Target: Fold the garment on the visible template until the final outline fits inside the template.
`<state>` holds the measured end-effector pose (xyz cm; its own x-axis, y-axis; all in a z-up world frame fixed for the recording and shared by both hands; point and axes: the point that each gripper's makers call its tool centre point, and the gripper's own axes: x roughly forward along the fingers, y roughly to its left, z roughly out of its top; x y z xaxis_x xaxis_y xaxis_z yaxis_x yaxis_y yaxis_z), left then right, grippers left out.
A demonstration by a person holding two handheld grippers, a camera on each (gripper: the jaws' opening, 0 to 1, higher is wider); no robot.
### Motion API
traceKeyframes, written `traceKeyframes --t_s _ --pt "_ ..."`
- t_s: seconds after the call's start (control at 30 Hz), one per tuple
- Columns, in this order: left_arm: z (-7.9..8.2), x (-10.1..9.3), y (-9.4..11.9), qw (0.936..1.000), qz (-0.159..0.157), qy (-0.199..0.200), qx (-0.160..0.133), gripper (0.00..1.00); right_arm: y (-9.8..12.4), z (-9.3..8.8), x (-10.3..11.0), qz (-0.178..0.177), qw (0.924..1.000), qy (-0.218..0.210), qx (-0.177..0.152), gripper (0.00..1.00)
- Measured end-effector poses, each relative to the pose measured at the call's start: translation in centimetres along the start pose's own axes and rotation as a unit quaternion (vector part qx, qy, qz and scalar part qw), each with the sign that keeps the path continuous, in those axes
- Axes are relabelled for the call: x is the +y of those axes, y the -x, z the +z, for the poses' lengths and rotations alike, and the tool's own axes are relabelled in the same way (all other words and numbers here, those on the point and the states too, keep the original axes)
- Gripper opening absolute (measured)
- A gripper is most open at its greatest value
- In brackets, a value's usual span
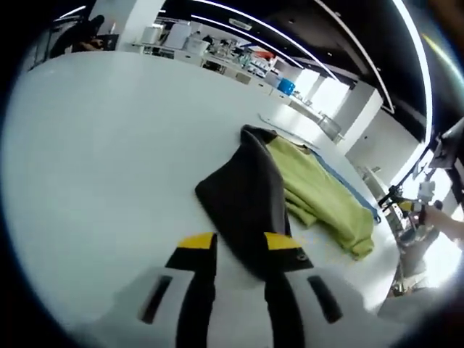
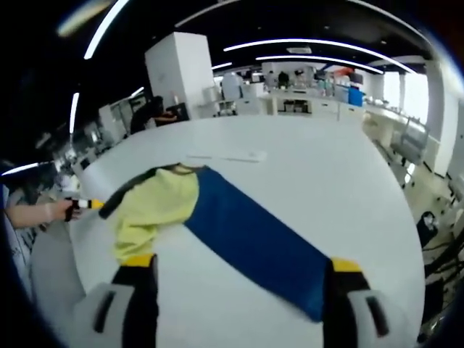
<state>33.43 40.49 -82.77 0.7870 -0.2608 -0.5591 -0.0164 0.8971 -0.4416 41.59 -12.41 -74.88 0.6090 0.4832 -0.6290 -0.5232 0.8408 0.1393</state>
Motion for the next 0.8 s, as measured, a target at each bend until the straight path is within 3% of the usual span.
traceKeyframes --t_s 0.13,0.17,0.23,0.4,0.57,0.8 --pt "-0.1 0.3 -0.5 0.9998 0.017 0.003 -0.002 0.05 0.4 -0.2 0.7 0.002 1.0000 -0.003 -0.002 0.95" --pt "-0.1 0.7 -0.5 0.9994 0.034 0.004 -0.003 0.00 0.5 -0.2 0.9 0.003 1.0000 -0.005 -0.003 0.95" --pt "0.0 1.3 -0.5 0.9991 0.036 0.020 -0.008 0.00 0.4 -0.1 1.0 0.004 0.9999 -0.007 -0.007 0.95" --pt "0.8 2.1 -0.6 0.9992 0.040 -0.001 -0.007 0.00 0.5 -0.2 1.2 0.005 0.9999 -0.012 -0.009 0.95" --pt "2.9 2.1 0.3 0.9984 0.043 -0.014 -0.034 0.00 0.5 -0.5 0.9 0.005 0.9998 -0.016 -0.006 0.95" --pt "7.0 -0.1 2.0 0.9951 0.035 -0.051 -0.077 0.00 0.5 -0.8 1.1 0.008 0.9998 -0.017 -0.004 0.94"
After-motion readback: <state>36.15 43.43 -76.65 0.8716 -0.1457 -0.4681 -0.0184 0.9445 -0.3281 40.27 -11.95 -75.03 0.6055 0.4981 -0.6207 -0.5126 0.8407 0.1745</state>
